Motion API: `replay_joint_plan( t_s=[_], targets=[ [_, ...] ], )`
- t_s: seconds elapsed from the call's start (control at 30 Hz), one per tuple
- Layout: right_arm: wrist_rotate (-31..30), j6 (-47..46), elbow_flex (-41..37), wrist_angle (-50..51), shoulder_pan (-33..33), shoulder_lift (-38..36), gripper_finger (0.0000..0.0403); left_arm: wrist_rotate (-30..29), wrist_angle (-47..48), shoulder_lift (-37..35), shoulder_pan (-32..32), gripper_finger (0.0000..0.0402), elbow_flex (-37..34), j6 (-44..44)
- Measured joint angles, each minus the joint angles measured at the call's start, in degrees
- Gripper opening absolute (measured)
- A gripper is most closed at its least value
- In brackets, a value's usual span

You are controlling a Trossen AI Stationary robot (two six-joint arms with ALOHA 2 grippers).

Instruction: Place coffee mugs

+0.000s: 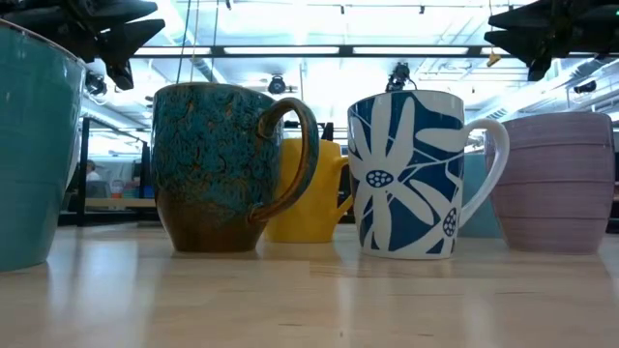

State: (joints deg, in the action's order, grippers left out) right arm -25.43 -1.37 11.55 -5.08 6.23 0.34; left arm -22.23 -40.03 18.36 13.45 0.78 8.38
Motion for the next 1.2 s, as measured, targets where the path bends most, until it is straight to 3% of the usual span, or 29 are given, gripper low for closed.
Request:
replay_joint_plan(
  t_s=[0.43, 0.67, 0.8, 1.0, 1.07, 1.2],
  targets=[
    [-0.2, 0.0, 0.0, -0.2, 0.0, 0.0, 0.0158, 0.0, 0.0, 0.0, 0.0, 0.0116, 0.0, 0.6],
    [0.0, -0.4, 0.0, -0.9, 0.0, 0.0, 0.0158, 0.4, 0.0, 0.0, 0.0, 0.0116, 0.0, 10.2],
    [0.0, -7.6, 0.0, -3.2, 0.0, 0.0, 0.0158, 5.9, -1.1, 0.0, 0.1, 0.0116, 0.0, 10.8],
    [0.0, -15.4, 0.0, -3.4, 0.0, 0.1, 0.0158, 6.1, -5.6, -0.1, -0.1, 0.0116, 0.9, 19.4],
    [0.4, -18.8, 0.0, -3.2, 0.0, 0.2, 0.0158, 7.4, 0.8, 0.0, -0.1, 0.0116, 4.1, 21.0],
    [1.8, -19.6, 0.0, -3.6, 0.0, 1.1, 0.0158, 7.1, 24.0, 1.3, -0.2, 0.0116, 14.0, 23.4]
  ],
)
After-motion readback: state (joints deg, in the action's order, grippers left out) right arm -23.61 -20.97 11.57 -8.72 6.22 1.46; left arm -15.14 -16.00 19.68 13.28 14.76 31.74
